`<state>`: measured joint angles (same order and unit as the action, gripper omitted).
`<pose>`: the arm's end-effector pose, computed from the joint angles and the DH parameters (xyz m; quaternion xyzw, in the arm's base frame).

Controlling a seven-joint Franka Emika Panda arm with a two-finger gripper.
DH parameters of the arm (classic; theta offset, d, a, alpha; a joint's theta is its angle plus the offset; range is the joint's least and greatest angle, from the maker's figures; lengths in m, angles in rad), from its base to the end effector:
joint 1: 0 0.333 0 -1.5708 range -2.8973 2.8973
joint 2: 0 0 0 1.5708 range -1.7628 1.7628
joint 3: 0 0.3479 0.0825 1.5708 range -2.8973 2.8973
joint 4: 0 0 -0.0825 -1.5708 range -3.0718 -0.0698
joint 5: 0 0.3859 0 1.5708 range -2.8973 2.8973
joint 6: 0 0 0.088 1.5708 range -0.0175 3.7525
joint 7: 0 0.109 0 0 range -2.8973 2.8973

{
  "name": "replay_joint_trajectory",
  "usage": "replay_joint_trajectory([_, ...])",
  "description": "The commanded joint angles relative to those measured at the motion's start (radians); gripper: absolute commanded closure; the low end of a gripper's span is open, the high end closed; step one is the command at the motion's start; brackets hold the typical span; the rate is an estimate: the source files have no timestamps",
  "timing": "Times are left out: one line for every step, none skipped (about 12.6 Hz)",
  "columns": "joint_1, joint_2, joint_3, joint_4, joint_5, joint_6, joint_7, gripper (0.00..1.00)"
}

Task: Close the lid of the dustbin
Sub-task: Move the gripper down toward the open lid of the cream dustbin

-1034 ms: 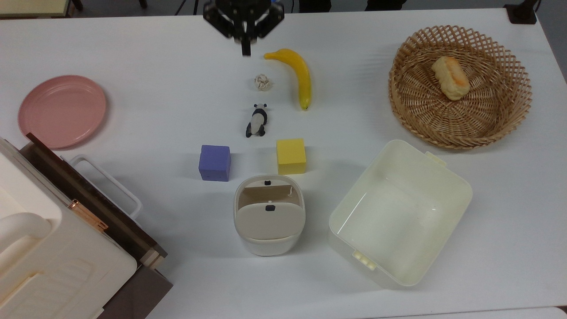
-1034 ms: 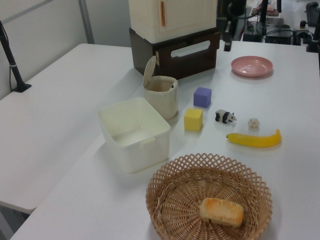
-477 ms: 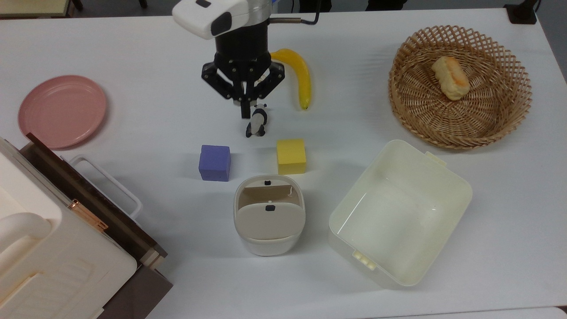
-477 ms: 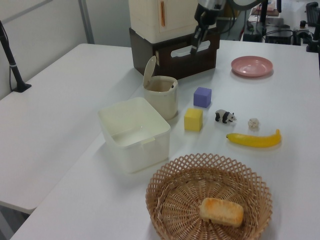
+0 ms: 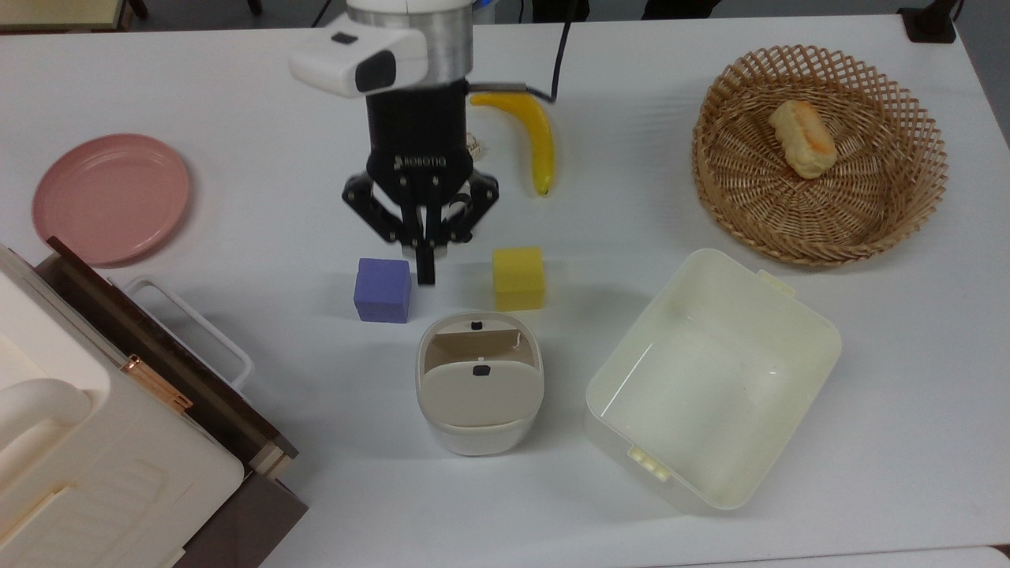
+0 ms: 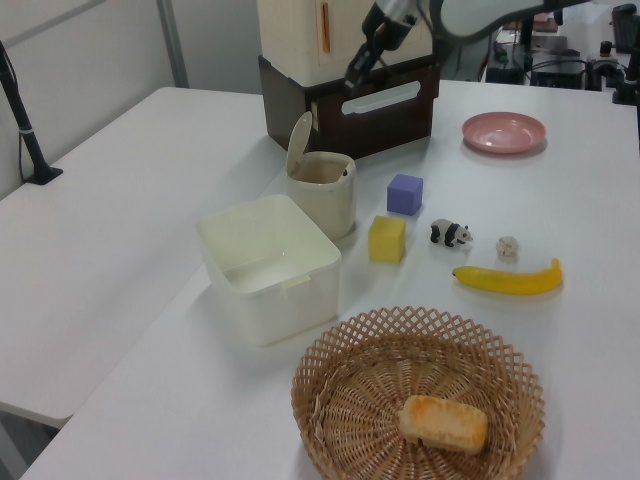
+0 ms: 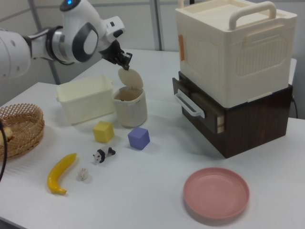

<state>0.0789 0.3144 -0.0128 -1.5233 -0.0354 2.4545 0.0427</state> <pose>0.7132 0.0486 0.5781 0.9524 0.0217 0.3039 0.0001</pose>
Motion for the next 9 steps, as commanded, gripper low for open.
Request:
replay_joint_trajectory([0.007,0.08,-0.007,0.054,0.003,0.202,-0.012,1.0])
replay_joint_trajectory([0.005,0.098,-0.007,0.067,0.003,0.233,-0.017,1.0])
replay_joint_trajectory([0.007,0.116,-0.007,0.089,0.002,0.256,-0.021,1.0])
replay_joint_trajectory([0.007,0.126,-0.007,0.094,0.0,0.268,-0.023,1.0])
replay_joint_trajectory([0.01,0.146,-0.006,0.106,0.0,0.3,-0.032,1.0])
replay_joint_trajectory([0.01,0.152,-0.006,0.106,0.0,0.325,-0.033,1.0])
replay_joint_trajectory([0.01,0.156,-0.003,0.106,0.0,0.343,-0.034,1.0])
replay_joint_trajectory([0.012,0.163,0.001,0.106,0.0,0.353,-0.034,1.0])
replay_joint_trajectory([0.015,0.167,0.004,0.106,0.0,0.353,-0.034,1.0])
